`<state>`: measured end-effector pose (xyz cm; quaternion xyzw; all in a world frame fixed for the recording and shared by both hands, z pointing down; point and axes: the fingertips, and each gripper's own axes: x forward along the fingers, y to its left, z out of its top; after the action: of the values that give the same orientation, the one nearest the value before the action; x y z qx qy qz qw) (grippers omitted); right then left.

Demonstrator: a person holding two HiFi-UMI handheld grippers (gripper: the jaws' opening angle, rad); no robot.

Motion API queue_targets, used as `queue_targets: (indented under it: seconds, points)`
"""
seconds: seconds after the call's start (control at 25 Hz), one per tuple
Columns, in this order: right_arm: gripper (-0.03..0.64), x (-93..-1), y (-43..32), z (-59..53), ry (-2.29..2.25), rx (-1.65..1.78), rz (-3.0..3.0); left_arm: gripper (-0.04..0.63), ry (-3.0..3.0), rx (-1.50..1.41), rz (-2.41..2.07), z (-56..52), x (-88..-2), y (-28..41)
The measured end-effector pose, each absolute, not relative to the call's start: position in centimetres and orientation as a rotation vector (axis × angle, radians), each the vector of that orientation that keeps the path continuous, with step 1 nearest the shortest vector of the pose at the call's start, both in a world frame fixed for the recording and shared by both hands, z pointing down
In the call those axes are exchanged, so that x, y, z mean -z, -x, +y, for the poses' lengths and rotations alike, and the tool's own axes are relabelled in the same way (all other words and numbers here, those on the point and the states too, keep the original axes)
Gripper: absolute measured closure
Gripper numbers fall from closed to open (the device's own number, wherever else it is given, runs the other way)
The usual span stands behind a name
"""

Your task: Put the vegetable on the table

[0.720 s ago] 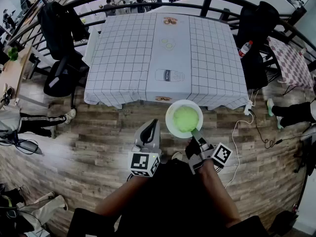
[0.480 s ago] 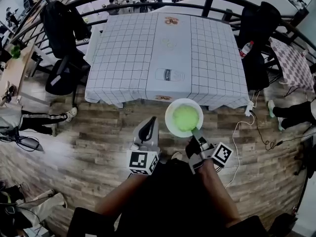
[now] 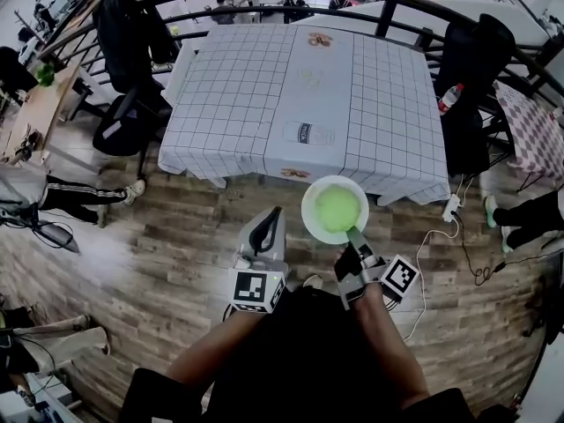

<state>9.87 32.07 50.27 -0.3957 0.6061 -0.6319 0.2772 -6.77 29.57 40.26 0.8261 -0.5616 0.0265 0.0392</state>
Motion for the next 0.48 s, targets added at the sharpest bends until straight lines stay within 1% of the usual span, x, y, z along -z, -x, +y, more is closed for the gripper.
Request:
queue_targets:
  seconds: [0.16, 0.24, 0.36, 0.48]
  points:
    - [0.607, -53.5, -12.7, 32.3, 1.033, 1.674, 1.677, 0.588, -2.518, -0.063, -1.803, 30.8, -42.7, 4.9]
    - [0.607, -53.4, -13.8, 32.2, 1.011, 1.703, 1.651, 0.588, -2.506, -0.112, -1.827, 30.4, -42.0, 3.8]
    - [0.607, -51.3, -13.5, 32.0, 1.015, 1.75, 1.619, 0.588, -2.472, -0.132, -1.823, 29.2, -40.4, 4.3]
    - [0.611, -51.1, -12.2, 31.1, 1.028, 1.74, 1.627, 0.588, -2.459, -0.109, -1.802, 27.9, -41.2, 5.3]
